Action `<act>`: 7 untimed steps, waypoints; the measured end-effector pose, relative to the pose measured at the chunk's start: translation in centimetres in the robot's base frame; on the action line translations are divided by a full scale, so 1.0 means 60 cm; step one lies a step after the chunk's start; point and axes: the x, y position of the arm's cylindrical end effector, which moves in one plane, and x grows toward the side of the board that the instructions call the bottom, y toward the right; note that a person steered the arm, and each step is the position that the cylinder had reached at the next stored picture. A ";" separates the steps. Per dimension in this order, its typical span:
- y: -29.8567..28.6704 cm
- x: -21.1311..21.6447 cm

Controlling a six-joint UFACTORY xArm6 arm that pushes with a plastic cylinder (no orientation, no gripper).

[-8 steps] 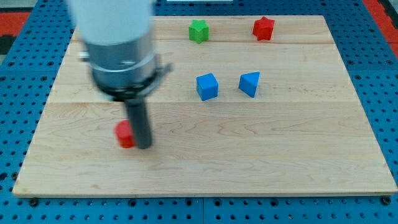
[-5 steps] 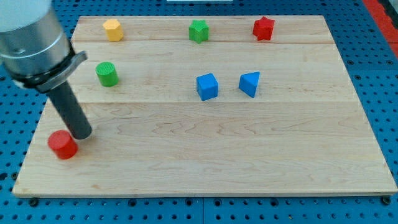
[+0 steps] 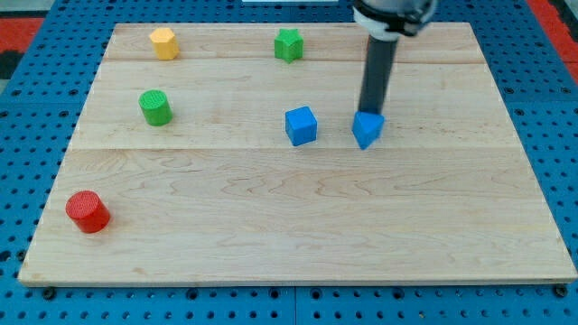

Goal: Move the blue triangle towards the bottom right

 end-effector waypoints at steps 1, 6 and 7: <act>0.030 0.070; 0.037 0.138; 0.091 0.217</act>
